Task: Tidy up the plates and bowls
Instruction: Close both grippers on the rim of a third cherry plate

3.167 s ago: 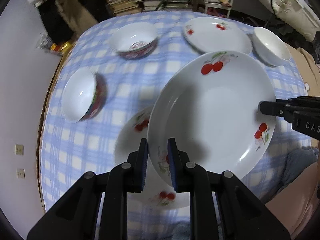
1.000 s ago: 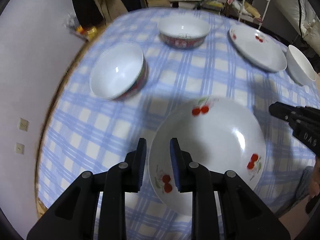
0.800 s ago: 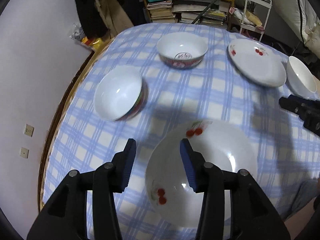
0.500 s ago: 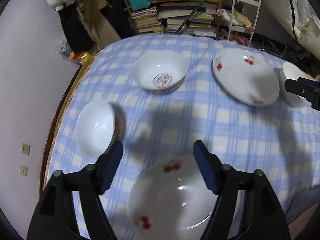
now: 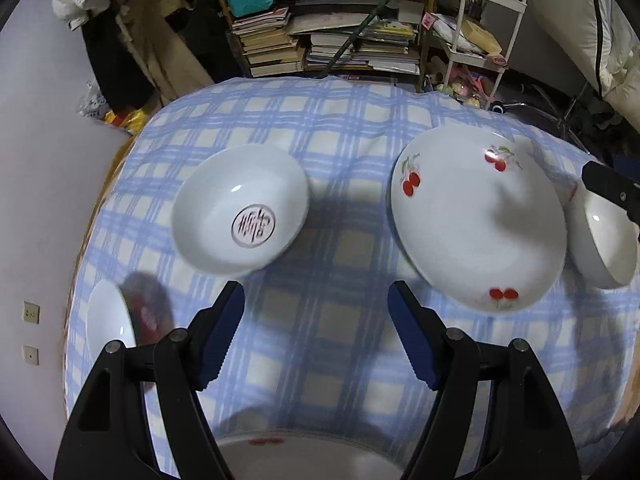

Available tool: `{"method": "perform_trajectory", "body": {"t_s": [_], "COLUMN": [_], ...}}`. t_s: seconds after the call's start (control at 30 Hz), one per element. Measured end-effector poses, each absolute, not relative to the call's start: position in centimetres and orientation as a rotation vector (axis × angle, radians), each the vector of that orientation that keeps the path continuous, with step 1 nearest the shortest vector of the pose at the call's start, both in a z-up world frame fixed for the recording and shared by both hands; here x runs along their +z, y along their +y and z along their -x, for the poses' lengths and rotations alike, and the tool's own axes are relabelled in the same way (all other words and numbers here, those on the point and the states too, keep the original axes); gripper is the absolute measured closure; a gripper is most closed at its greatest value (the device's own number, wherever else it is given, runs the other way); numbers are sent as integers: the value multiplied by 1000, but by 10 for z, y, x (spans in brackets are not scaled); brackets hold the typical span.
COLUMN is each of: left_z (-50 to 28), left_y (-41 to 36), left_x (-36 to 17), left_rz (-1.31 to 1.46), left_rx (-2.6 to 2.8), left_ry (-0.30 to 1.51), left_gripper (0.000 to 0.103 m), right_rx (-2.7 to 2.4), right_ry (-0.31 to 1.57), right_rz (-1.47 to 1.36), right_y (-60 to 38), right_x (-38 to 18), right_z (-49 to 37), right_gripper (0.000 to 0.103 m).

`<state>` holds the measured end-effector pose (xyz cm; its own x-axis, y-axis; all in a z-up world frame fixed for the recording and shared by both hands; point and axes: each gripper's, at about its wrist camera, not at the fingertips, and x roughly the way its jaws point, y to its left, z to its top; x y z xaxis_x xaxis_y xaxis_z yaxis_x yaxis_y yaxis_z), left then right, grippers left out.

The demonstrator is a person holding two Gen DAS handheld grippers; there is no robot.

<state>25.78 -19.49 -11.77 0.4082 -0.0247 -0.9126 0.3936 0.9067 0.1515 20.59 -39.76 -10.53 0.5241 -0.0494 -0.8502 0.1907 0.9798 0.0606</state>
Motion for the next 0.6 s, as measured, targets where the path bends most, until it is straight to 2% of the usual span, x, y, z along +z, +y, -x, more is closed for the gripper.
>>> {"method": "perform_trajectory", "body": {"t_s": [0.37,0.6], "left_z": [-277,-281], "left_y": [-227,-239], "left_x": [-145,-154], "left_rz": [-407,-406], "left_rx": [-324,-355], "left_ry": [1161,1183], "left_gripper": [30,30], "right_rx": [-120,-109], "right_ry": [1069,1148], "right_rz": [-119,-96], "right_y": [-412,-414], "right_x": [-132,-148], "right_z": [-245,-270], "right_gripper": [7,19]}}
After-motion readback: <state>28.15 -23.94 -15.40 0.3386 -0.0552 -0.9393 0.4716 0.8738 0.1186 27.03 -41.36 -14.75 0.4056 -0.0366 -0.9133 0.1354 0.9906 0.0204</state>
